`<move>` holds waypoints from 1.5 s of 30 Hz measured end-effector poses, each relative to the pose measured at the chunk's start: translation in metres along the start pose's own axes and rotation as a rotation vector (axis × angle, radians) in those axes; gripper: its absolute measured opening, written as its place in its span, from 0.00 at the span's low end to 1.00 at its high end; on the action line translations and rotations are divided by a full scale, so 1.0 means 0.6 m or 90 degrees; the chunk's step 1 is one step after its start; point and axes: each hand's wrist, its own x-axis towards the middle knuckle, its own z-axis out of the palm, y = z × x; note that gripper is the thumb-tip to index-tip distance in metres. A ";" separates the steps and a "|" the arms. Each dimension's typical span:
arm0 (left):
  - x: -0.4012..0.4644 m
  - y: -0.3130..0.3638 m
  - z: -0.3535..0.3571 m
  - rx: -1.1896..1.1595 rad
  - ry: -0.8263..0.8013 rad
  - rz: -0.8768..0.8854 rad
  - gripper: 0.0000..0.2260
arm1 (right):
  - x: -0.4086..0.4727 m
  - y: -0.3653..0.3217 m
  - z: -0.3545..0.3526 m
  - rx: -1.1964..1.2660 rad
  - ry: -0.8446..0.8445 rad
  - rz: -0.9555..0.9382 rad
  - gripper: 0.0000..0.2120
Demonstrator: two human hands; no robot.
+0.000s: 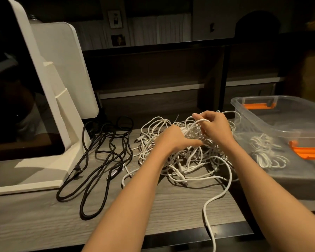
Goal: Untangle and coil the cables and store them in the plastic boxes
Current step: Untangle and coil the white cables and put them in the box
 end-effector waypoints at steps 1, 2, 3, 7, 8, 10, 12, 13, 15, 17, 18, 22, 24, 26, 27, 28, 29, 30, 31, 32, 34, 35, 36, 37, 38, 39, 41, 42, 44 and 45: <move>0.001 0.001 0.001 0.041 0.012 -0.012 0.23 | 0.000 -0.001 -0.001 0.003 0.003 0.000 0.14; 0.002 0.001 0.001 0.072 0.025 -0.025 0.20 | 0.001 -0.001 -0.001 0.006 0.006 0.000 0.14; 0.002 0.002 0.000 0.094 0.038 -0.039 0.18 | 0.000 -0.003 -0.001 0.016 0.003 -0.001 0.14; -0.001 0.004 -0.001 0.133 0.098 -0.084 0.13 | -0.005 -0.009 -0.006 0.061 -0.059 -0.016 0.09; -0.001 0.003 -0.002 0.142 0.124 -0.090 0.11 | -0.004 -0.011 -0.009 0.078 -0.081 -0.021 0.06; 0.000 -0.002 -0.004 0.153 0.177 -0.101 0.09 | -0.002 -0.016 -0.016 0.191 -0.128 -0.009 0.05; 0.000 -0.008 -0.006 0.148 0.210 -0.112 0.09 | 0.001 -0.021 -0.019 0.374 -0.178 0.039 0.13; 0.000 -0.010 -0.007 0.142 0.220 -0.115 0.09 | 0.001 -0.023 -0.019 0.437 -0.197 0.059 0.16; 0.000 -0.013 -0.005 0.131 0.235 -0.113 0.09 | -0.002 -0.024 -0.019 0.488 -0.224 0.066 0.20; 0.001 -0.015 -0.004 0.121 0.248 -0.099 0.10 | -0.005 -0.024 -0.018 0.454 -0.229 0.046 0.20; 0.002 -0.016 -0.004 0.109 0.249 -0.091 0.11 | -0.006 -0.023 -0.017 0.425 -0.220 0.039 0.19; 0.005 -0.025 -0.009 -0.115 0.186 0.042 0.19 | -0.005 -0.020 -0.013 0.331 -0.146 0.010 0.09; -0.002 -0.026 -0.012 -0.275 0.147 0.113 0.20 | -0.003 -0.012 -0.009 0.232 -0.105 -0.011 0.06; -0.006 -0.025 -0.014 -0.387 0.123 0.122 0.20 | -0.002 -0.004 -0.004 0.099 -0.082 -0.034 0.05; -0.006 -0.025 -0.014 -0.441 0.115 0.107 0.20 | -0.002 0.000 -0.001 0.044 -0.082 -0.047 0.05; -0.005 -0.025 -0.014 -0.486 0.115 0.086 0.18 | -0.001 0.003 0.001 0.005 -0.083 -0.055 0.05; -0.004 -0.026 -0.015 -0.522 0.121 0.068 0.18 | 0.000 0.005 0.003 -0.015 -0.086 -0.056 0.05; -0.003 -0.027 -0.016 -0.557 0.128 0.055 0.17 | 0.000 0.007 0.004 -0.026 -0.091 -0.054 0.06; -0.003 -0.028 -0.016 -0.594 0.137 0.050 0.17 | 0.001 0.008 0.004 -0.038 -0.097 -0.049 0.07; -0.004 -0.029 -0.018 -0.633 0.145 0.053 0.16 | 0.001 0.008 0.005 -0.063 -0.104 -0.049 0.08; -0.007 -0.026 -0.021 -0.699 0.160 0.070 0.14 | 0.001 0.010 0.004 -0.126 -0.124 -0.056 0.09; -0.008 -0.024 -0.023 -0.729 0.160 0.076 0.14 | 0.000 0.012 0.005 -0.140 -0.132 -0.056 0.09; -0.010 -0.022 -0.025 -0.761 0.158 0.078 0.15 | 0.000 0.014 0.005 -0.148 -0.130 -0.057 0.09; -0.011 -0.021 -0.026 -0.795 0.157 0.078 0.15 | 0.000 0.015 0.004 -0.148 -0.114 -0.056 0.08; -0.010 -0.023 -0.028 -0.829 0.160 0.073 0.15 | 0.002 0.016 0.002 -0.128 -0.087 -0.054 0.07; -0.010 -0.025 -0.029 -0.856 0.164 0.067 0.15 | 0.003 0.017 0.001 -0.082 -0.054 -0.047 0.06; -0.007 -0.029 -0.029 -0.865 0.171 0.046 0.16 | 0.003 0.013 -0.003 0.039 0.017 -0.038 0.06; -0.006 -0.030 -0.027 -0.853 0.167 0.033 0.18 | 0.003 0.011 -0.004 0.079 0.043 -0.044 0.06; -0.006 -0.028 -0.025 -0.832 0.145 0.008 0.20 | 0.002 0.006 -0.004 0.087 0.050 -0.063 0.07; -0.008 -0.027 -0.025 -0.820 0.130 -0.002 0.21 | 0.002 0.006 -0.002 0.073 0.031 -0.068 0.09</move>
